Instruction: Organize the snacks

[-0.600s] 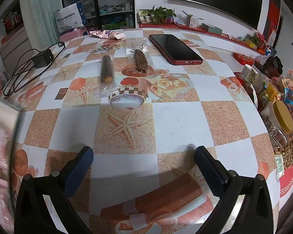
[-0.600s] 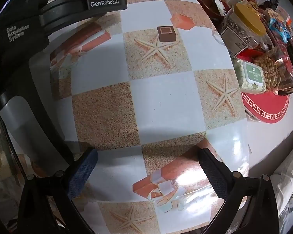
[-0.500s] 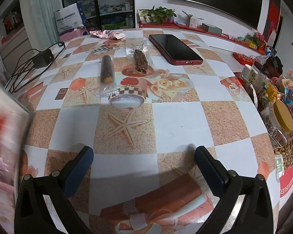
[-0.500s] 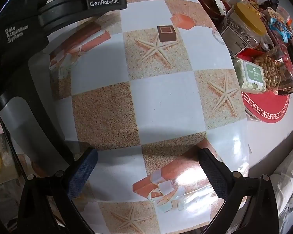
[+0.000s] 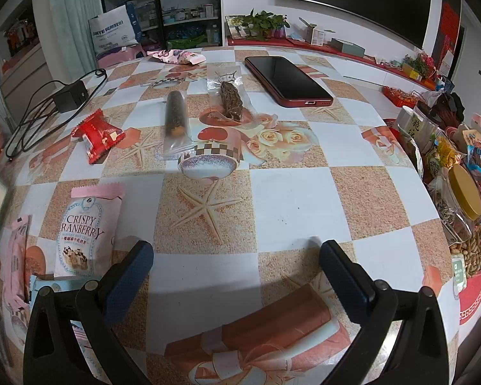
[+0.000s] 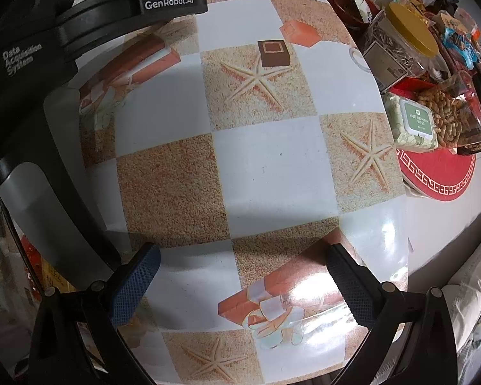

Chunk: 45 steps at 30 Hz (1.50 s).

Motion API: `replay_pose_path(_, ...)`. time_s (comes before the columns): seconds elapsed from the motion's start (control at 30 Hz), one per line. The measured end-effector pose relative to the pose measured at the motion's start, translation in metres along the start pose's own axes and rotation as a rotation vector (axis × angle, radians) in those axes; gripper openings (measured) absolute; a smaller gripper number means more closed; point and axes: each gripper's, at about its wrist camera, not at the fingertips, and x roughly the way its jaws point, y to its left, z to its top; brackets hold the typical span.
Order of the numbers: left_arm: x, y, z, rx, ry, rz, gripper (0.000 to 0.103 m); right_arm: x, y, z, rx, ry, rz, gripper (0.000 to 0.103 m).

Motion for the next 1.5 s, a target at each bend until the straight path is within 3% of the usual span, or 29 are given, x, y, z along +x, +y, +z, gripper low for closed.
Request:
replay_pose_path(0.3, 0.000, 0.000, 0.000, -0.001, -0.001, 0.000, 0.103, -0.002, 0.002, 0.001, 0.001, 0.013, 0.000, 0.103)
replay_pose_path(0.53, 0.000, 0.000, 0.000, -0.001, -0.002, 0.000, 0.103, -0.005, 0.004, 0.003, -0.002, -0.037, -0.008, 0.103)
replay_pose_path(0.9, 0.000, -0.001, 0.001, -0.001, -0.003, 0.000, 0.103, -0.005, 0.004, 0.004, -0.001, -0.013, -0.004, 0.103)
replay_pose_path(1.13, 0.000, -0.001, 0.000, -0.001, -0.003, 0.000, 0.103, -0.002, 0.004, 0.010, 0.002, 0.059, -0.015, 0.103)
replay_pose_path(1.33, 0.001, -0.001, 0.001, -0.002, -0.003, 0.000, 0.103, 0.005, 0.001, 0.021, 0.003, 0.179, -0.014, 0.103)
replay_pose_path(1.5, 0.001, -0.001, 0.001, -0.001, 0.001, 0.001, 0.103, 0.008, 0.000, 0.026, 0.000, 0.215, 0.002, 0.103)
